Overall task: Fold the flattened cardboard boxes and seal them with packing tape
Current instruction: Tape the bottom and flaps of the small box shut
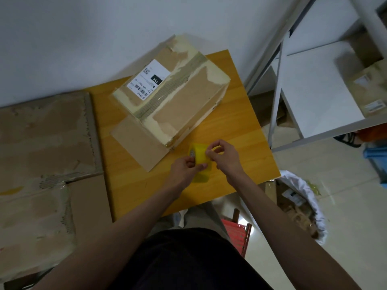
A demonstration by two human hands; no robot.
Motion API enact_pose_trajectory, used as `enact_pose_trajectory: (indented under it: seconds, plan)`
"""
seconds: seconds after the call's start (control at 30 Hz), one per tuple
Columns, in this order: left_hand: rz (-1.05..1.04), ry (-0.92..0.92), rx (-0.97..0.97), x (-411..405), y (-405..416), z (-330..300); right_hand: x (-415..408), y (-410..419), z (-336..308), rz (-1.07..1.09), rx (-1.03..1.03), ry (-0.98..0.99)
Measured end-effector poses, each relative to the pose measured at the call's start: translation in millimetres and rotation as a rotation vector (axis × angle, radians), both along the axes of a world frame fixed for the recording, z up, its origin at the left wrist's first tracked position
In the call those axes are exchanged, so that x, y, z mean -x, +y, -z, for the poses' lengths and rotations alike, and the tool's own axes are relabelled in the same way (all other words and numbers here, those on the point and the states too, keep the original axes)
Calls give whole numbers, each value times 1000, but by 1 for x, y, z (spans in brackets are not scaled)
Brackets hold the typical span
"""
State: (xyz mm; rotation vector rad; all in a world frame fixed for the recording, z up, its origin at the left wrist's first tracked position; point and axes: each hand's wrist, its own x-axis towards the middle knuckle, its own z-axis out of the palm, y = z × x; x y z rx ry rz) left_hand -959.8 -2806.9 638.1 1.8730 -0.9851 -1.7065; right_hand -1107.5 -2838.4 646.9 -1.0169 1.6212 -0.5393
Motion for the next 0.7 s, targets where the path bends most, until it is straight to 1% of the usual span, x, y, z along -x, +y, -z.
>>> enact_pose_trajectory:
  seconds: [0.07, 0.13, 0.2, 0.27, 0.33, 0.4, 0.5, 0.57, 0.6, 0.67, 0.7]
  plan:
    - [20, 3, 0, 2, 0, -1, 3, 2, 7, -8, 26, 90]
    - [29, 16, -9, 4, 1, 0, 13, 3, 10, 26, 13, 131]
    - [29, 43, -13, 6, 4, -1, 29, 5, 12, 144, -48, 63]
    - [34, 56, -17, 10, 4, -2, 42, 11, 13, 223, -145, -65]
    - [30, 83, -44, 14, 2, -2, 46, 22, 17, 162, -272, -173]
    - [49, 127, -88, 19, -2, -2, 43, 35, 23, 75, -344, -250]
    - [112, 138, -146, 25, -7, -1, 40, 48, 34, 101, -296, -349]
    - [187, 120, -148, 28, -9, -2, 42, 50, 39, 103, -269, -311]
    - [251, 75, -126, 29, -10, -1, 42, 51, 42, 103, -266, -274]
    - [391, -37, -51, 30, -13, 2, 42, 51, 47, 92, -245, -151]
    - [432, -89, -29, 29, -14, 3, 42, 50, 50, 72, -220, -55]
